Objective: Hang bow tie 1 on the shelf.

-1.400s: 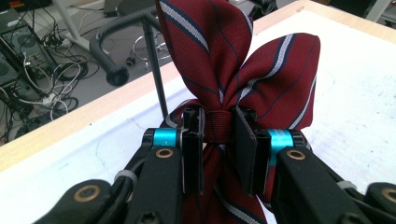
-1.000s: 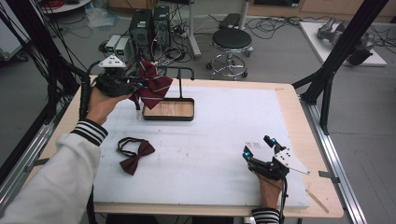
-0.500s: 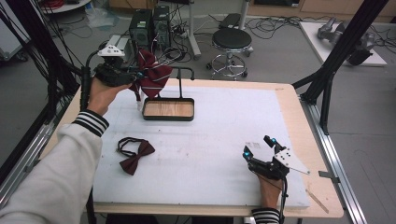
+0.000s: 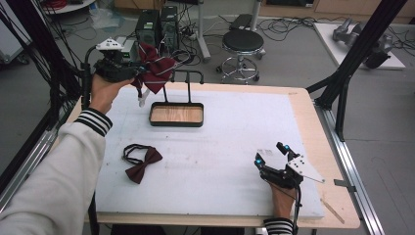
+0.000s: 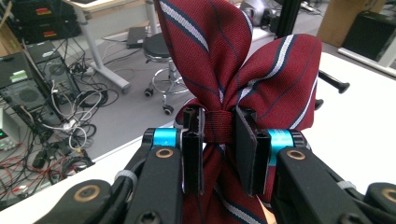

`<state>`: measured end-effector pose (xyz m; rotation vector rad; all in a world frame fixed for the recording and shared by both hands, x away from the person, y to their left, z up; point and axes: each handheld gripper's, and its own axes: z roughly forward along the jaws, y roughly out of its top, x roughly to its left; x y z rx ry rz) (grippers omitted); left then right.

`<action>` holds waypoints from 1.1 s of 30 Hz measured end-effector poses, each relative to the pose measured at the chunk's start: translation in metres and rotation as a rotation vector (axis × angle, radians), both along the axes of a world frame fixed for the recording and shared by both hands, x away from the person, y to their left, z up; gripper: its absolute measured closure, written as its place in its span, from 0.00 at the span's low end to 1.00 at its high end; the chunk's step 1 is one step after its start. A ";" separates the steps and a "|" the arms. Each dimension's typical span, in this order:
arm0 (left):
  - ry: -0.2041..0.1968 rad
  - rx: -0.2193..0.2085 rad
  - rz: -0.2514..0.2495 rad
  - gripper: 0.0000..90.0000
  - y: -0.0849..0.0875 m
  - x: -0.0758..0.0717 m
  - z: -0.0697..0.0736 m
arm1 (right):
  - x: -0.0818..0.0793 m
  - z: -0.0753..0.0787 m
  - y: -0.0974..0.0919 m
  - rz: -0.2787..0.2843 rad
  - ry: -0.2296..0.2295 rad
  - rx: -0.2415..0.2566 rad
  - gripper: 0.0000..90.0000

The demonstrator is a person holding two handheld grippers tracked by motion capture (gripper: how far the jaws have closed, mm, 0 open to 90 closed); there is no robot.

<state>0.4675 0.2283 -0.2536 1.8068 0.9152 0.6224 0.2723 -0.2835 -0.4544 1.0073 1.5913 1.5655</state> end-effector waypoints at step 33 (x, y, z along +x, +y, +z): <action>0.080 0.008 0.110 0.82 0.055 -0.001 -0.045 | 0.000 0.000 0.000 -0.002 0.000 -0.008 0.12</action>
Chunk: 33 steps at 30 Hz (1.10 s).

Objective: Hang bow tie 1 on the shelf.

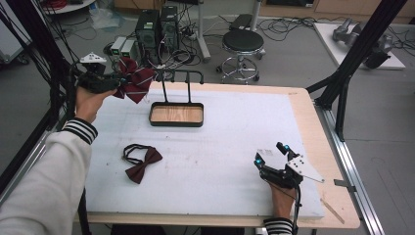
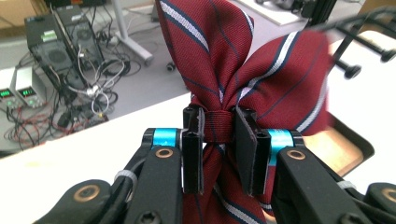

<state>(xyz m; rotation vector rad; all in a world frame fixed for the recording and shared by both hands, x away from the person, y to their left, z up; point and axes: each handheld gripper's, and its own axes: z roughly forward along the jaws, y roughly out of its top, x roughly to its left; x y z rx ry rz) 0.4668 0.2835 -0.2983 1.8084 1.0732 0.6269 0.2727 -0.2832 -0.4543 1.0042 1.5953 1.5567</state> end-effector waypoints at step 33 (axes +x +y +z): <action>0.045 0.115 0.023 0.45 -0.010 0.003 -0.041 | 0.000 0.000 0.000 0.000 0.002 0.001 0.12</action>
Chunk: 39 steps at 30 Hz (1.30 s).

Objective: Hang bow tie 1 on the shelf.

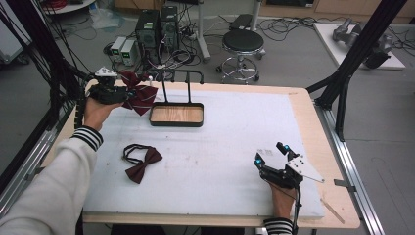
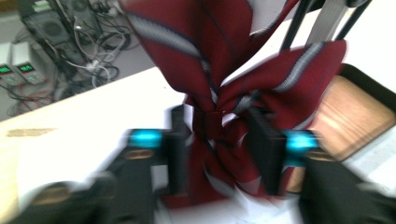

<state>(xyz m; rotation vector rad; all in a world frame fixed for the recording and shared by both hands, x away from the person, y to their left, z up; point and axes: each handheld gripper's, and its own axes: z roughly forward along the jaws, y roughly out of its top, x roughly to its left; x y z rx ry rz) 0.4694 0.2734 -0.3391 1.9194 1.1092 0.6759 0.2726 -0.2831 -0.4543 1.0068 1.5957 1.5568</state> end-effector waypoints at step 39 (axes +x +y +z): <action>-0.240 -0.125 -0.066 0.20 0.001 -0.099 0.025 | 0.000 0.000 0.000 0.001 -0.007 -0.003 0.12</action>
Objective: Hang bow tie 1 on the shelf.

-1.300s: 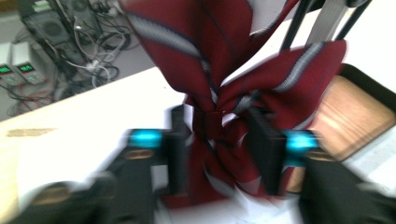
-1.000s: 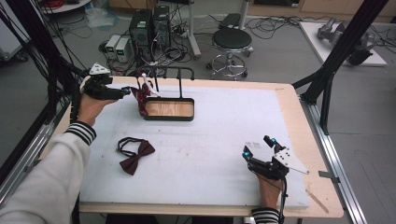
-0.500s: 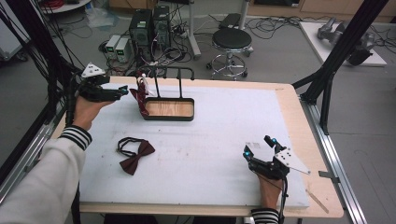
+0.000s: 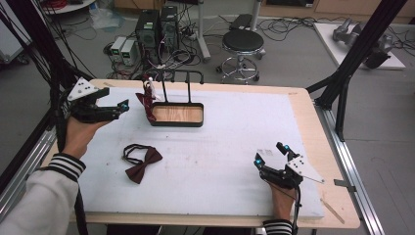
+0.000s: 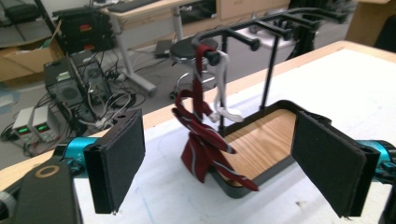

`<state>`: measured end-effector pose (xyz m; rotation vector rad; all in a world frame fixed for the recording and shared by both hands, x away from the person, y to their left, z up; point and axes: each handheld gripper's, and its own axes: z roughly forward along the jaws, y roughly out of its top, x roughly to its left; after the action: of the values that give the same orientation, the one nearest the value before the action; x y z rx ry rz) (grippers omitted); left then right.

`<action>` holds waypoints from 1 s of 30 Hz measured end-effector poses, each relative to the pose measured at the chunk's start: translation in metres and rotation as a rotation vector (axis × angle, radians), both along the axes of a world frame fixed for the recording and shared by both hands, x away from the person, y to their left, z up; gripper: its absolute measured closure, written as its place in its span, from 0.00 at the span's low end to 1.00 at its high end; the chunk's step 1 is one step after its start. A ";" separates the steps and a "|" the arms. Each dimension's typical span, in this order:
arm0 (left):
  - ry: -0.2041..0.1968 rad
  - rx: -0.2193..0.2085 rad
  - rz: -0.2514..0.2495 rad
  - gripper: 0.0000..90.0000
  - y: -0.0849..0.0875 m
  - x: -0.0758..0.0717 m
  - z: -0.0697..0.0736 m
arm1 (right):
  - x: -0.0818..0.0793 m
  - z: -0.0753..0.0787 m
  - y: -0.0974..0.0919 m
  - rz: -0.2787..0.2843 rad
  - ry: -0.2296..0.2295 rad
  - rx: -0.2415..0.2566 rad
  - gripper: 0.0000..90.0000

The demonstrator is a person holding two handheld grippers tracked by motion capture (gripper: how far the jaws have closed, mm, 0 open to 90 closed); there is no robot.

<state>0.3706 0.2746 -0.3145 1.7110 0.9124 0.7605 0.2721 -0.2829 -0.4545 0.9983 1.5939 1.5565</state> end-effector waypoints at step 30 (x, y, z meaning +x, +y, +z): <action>-0.113 -0.181 -0.084 0.20 0.013 -0.069 -0.059 | 0.000 0.000 0.001 -0.002 0.001 -0.006 0.12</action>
<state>0.3013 0.2879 -0.3732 1.5230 0.8014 0.6903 0.2723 -0.2821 -0.4544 0.9972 1.5968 1.5490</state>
